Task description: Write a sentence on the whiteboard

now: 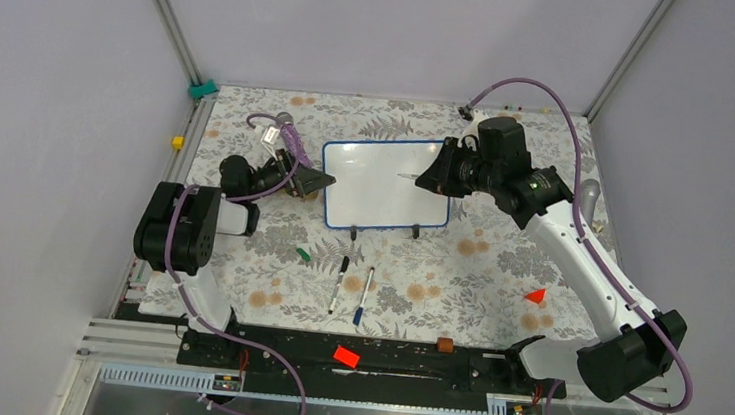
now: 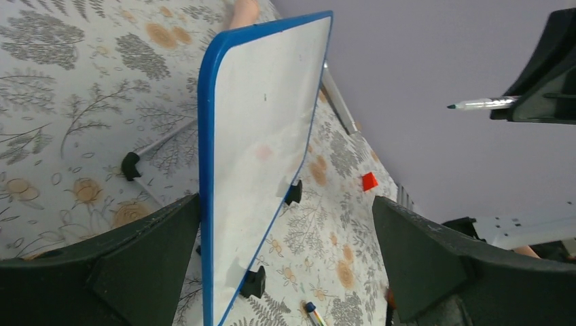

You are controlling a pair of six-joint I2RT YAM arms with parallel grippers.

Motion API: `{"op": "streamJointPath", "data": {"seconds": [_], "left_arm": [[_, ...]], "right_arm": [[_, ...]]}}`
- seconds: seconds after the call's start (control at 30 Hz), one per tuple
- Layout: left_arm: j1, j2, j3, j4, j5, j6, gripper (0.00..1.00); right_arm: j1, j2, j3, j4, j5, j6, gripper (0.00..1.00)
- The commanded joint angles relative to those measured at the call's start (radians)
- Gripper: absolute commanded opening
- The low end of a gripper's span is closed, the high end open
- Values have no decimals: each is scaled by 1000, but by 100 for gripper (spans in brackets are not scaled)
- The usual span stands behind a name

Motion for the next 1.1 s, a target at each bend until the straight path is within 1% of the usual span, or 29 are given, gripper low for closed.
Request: {"op": "streamJointPath", "data": {"seconds": [0.0, 0.23, 0.43, 0.47, 0.5, 0.53, 0.57, 0.63, 0.8, 1.07], "left_arm": [[8, 39, 62, 257, 117, -129, 99], [-2, 113, 125, 266, 178, -175, 99], [-17, 137, 156, 267, 209, -200, 99], [-18, 138, 153, 267, 207, -200, 96], [-18, 139, 151, 266, 200, -198, 89], [-18, 142, 151, 265, 198, -200, 79], [-19, 149, 158, 265, 201, -205, 74], [-19, 167, 173, 265, 209, -219, 70], [-37, 183, 189, 266, 218, -222, 72], [-33, 197, 193, 268, 210, -233, 74]], "right_arm": [[9, -19, 35, 15, 3, -14, 0], [9, -23, 38, 14, 7, -7, 0], [11, -24, 39, 13, 8, -6, 0], [10, -25, 38, 14, 10, -6, 0], [11, -25, 38, 13, 11, -5, 0], [12, -26, 39, 12, 12, -6, 0], [12, -26, 39, 12, 14, -6, 0], [12, -24, 41, 12, 15, -6, 0], [15, -18, 48, 12, 13, -6, 0], [18, -14, 54, 13, 14, -5, 0]]}}
